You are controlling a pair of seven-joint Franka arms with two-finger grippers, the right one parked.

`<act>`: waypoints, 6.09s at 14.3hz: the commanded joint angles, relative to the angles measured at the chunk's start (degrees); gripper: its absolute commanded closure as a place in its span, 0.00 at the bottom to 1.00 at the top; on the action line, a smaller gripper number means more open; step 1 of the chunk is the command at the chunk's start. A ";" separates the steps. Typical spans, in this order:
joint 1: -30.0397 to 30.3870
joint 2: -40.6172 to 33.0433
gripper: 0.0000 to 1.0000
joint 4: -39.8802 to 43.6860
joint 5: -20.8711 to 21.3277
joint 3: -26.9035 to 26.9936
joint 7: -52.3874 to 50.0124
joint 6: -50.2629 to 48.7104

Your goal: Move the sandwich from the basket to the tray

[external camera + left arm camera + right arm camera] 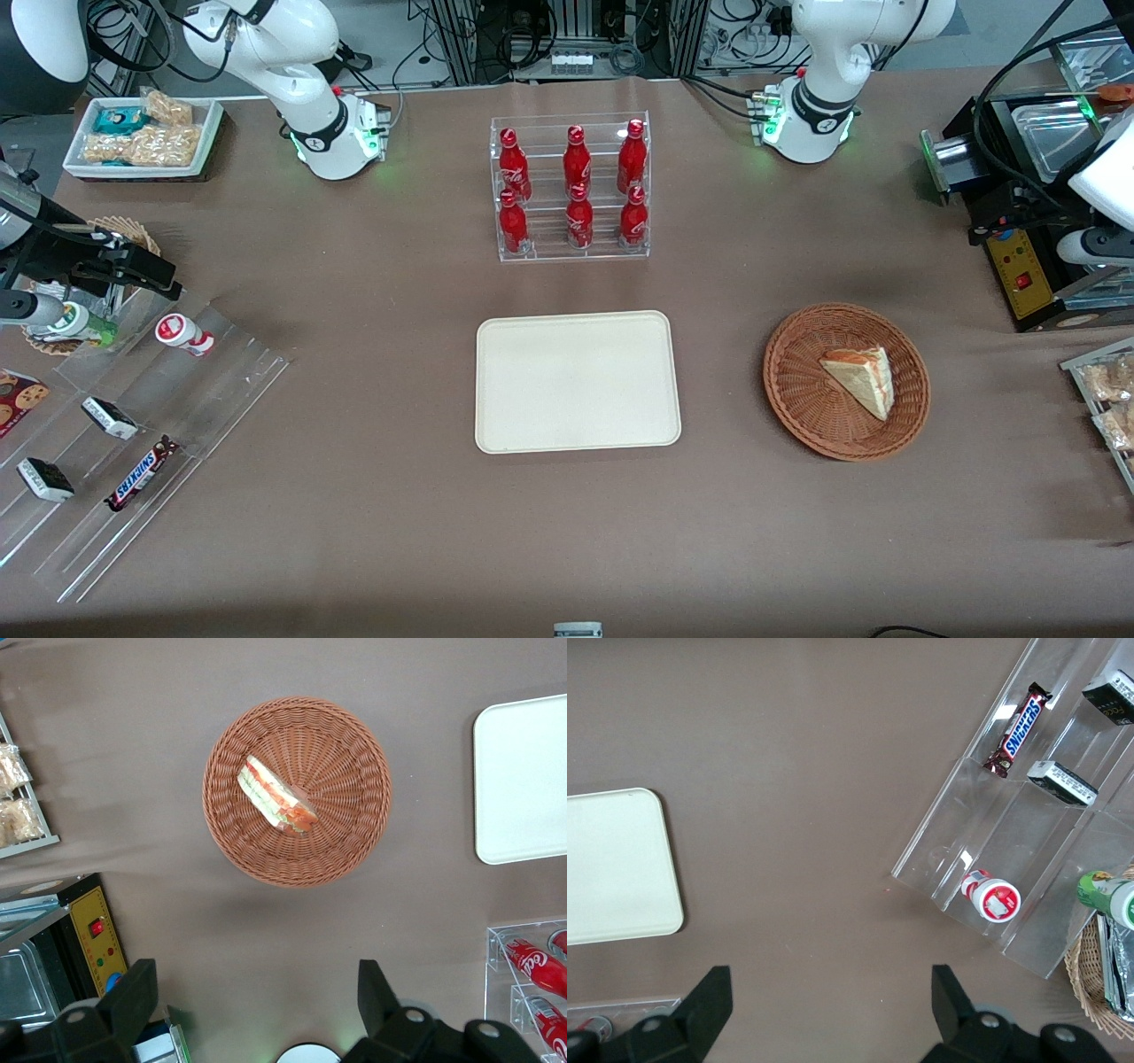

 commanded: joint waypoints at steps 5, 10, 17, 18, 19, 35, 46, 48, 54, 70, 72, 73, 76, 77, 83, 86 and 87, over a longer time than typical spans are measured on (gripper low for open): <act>-0.37 0.09 0.00 0.12 0.89 0.25 0.34 -0.93; -0.64 1.58 0.00 -2.76 0.71 0.16 -0.89 -0.24; -0.55 3.34 0.00 -24.10 0.71 0.16 -3.87 26.35; -0.55 3.86 0.00 -26.40 0.80 0.16 -4.75 30.66; -0.55 5.00 0.00 -28.25 0.80 0.16 -5.89 34.71; -0.37 21.53 0.13 -29.23 -4.28 0.07 -53.36 53.12; -6.94 18.10 0.97 -19.05 -5.09 -0.98 -55.03 37.75; -12.39 18.19 0.97 -17.63 -5.35 -0.98 -55.12 37.83; -29.17 32.14 0.94 -1.14 -4.56 -0.89 -54.94 38.97; -41.68 48.43 0.24 14.10 -3.51 -0.81 -61.60 41.87; -41.51 45.55 0.00 14.10 -3.24 -0.72 -61.97 41.26; -41.33 43.88 0.00 14.10 -3.50 -0.72 -62.23 40.12; -40.11 36.15 0.00 13.84 -2.98 -0.46 -61.19 34.94; -38.45 34.04 0.00 13.75 -2.63 -0.45 -60.83 32.67; -30.01 22.69 0.00 5.77 -1.75 -0.45 -49.41 22.98; -23.25 18.47 0.00 0.58 -1.84 -0.45 -39.33 22.54; -21.05 16.80 0.00 -0.92 -1.84 -0.45 -36.51 22.27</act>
